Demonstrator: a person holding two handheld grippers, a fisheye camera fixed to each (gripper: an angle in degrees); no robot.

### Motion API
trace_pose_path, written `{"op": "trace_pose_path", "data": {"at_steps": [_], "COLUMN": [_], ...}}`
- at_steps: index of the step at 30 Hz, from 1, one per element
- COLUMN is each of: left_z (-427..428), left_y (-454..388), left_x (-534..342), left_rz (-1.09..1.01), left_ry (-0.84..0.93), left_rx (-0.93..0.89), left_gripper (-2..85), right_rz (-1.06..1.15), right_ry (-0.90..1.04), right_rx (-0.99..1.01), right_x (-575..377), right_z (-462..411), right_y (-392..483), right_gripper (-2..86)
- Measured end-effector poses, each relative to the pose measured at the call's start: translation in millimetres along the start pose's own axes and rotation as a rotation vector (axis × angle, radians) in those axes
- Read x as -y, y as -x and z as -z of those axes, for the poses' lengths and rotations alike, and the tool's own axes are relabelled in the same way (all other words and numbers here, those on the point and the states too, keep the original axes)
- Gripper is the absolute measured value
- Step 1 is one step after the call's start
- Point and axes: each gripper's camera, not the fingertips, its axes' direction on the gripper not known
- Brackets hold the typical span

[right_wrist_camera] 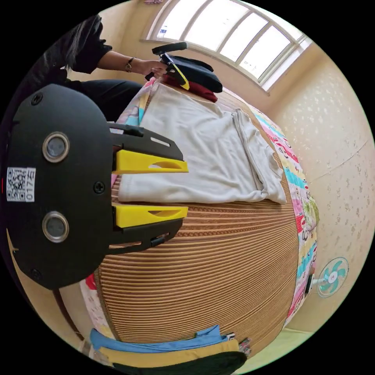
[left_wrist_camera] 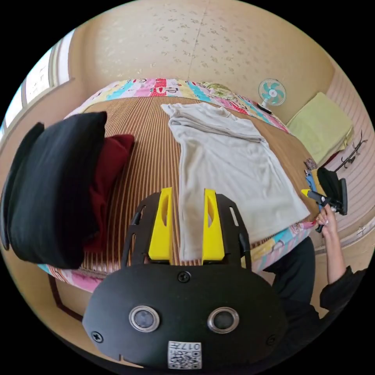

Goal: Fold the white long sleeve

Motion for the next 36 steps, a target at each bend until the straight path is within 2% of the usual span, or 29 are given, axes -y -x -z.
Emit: {"op": "trace_pose_path", "data": {"at_steps": [4,6,9,10,14,16,20,24,27,30,32,33,35,36], "left_z": [10.9,19.1,29.0,38.9,121.7,162.3,223.2,236.7,224.8,186.3,153.6,148.0,130.9,125.8], "left_y": [47.9,49.7,51.5,58.8,110.6,126.1,147.5,142.9,145.6,158.7,163.6,163.1,144.2,135.1], "left_x": [-64.3,-73.7,-69.0,-67.8,-88.7,-107.8,-159.9,-140.8,-63.4,38.7,112.0,121.7,140.3,142.1], "left_rz": [0.129,0.148,0.165,0.179,0.254,0.250,0.314,0.345,0.356,0.421,0.462,0.488,0.479,0.442], "left_ry": [0.084,0.076,0.163,0.177,-0.004,-0.050,-0.082,-0.119,-0.213,-0.360,-0.399,-0.406,-0.416,-0.412], "left_rx": [-0.125,-0.141,-0.186,-0.262,-0.777,-0.857,-0.996,-0.965,-0.869,-0.778,-0.619,-0.567,-0.426,-0.399], "left_gripper": [11.6,7.2,5.8,5.4,5.1,5.1,5.1,5.1,5.1,6.3,10.0,11.0,11.4,11.4], "right_rz": [-0.110,-0.156,-0.180,-0.175,-0.107,-0.003,0.029,-0.008,-0.055,-0.044,-0.027,-0.068,-0.019,0.023], "right_ry": [-0.105,-0.077,-0.039,-0.073,-0.203,-0.261,-0.362,-0.388,-0.376,-0.486,-0.447,-0.393,-0.355,-0.336], "right_rx": [0.123,0.188,0.245,0.328,0.584,0.683,0.774,0.712,0.649,0.583,0.459,0.398,0.331,0.237], "right_x": [-80.5,-88.5,-87.2,-89.7,-112.2,-141.0,-188.2,-163.0,-76.9,36.5,105.0,134.9,150.8,146.4], "right_z": [31.1,37.9,58.8,79.5,168.5,234.3,308.8,331.4,317.6,292.9,264.3,245.8,227.6,213.9], "right_y": [-44.0,-53.1,-61.2,-66.0,-76.2,-72.1,-76.5,-64.8,-43.3,-21.5,-5.1,7.0,39.0,62.3], "right_gripper": [9.9,7.0,4.3,4.0,3.4,3.1,3.0,3.0,3.5,4.8,6.8,8.0,8.2,7.5]}}
